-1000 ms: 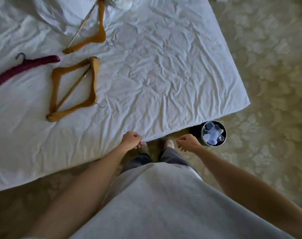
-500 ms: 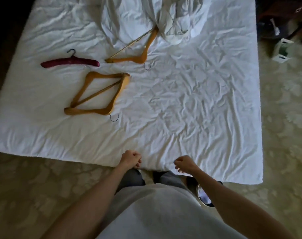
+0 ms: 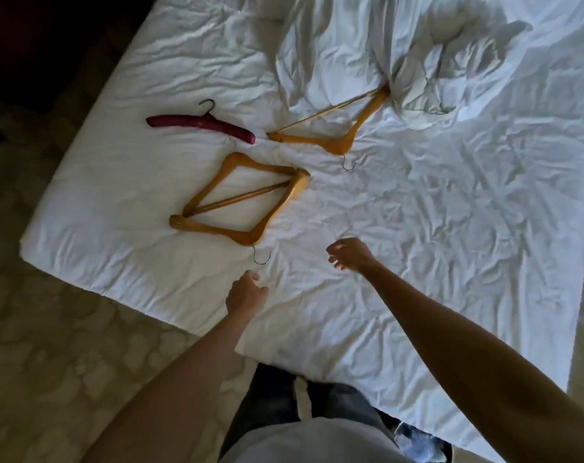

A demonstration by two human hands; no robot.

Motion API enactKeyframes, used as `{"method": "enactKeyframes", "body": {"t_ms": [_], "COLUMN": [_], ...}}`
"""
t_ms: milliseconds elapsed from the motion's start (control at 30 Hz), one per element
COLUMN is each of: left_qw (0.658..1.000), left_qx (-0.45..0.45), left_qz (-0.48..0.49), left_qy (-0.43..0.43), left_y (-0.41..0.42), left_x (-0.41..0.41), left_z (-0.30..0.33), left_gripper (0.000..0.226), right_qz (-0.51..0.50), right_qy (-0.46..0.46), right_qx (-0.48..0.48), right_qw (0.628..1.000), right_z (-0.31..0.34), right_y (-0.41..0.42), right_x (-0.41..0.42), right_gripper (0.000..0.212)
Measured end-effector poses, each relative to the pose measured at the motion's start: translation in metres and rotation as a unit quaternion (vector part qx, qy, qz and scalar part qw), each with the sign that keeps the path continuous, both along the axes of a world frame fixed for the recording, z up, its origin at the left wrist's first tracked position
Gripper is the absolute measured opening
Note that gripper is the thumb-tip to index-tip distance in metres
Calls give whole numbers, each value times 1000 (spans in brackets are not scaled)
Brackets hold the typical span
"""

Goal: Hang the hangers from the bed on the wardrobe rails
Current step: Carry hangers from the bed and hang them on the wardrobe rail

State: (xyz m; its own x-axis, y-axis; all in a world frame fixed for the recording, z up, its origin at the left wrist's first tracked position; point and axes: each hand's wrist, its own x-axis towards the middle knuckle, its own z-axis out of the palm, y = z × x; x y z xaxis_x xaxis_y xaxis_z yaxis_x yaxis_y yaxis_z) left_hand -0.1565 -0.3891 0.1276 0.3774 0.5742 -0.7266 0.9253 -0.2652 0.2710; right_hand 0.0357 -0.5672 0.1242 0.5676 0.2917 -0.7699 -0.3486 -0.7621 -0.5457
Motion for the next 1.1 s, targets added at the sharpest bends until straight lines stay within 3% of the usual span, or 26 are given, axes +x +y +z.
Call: {"method": "enactKeyframes", "body": {"t_ms": [267,433,567,667,767,867,967,1033,1100], "left_qw": [998,995,982,956,938,926,915,908,903], "left_qx": [49,83,138,178,205,230,247,259,267], "left_qz": [-38,-50,-127,-231,-277,-300,-318,-329,-337], "left_qy": [30,25,1,32,42,27,5,-13,-31], "left_y": [69,104,123,137,147,152,159,162,165], "left_x": [62,85,86,87,90,89,89,89,87], "left_z": [-45,-91,-133,-165,-182,-192,-204,-208,-213], "left_gripper": [21,24,36,45,46,40,30,23,20], "right_qz": [-88,-74,-72,-85,-142,-251,-379,-452,-469], "right_qy": [21,21,18,-2,-8,78,140,161,162], "right_qx": [27,24,-1,-33,-29,21,53,63,60], "right_qw": [996,997,997,996,989,965,913,875,866], "right_z": [-50,-97,-138,-163,-177,-191,-214,-222,-229], "right_y": [117,172,203,222,233,246,262,270,274], "right_x": [132,192,230,252,269,281,296,303,306], "right_gripper": [16,19,21,22,28,44,55,49,36]}}
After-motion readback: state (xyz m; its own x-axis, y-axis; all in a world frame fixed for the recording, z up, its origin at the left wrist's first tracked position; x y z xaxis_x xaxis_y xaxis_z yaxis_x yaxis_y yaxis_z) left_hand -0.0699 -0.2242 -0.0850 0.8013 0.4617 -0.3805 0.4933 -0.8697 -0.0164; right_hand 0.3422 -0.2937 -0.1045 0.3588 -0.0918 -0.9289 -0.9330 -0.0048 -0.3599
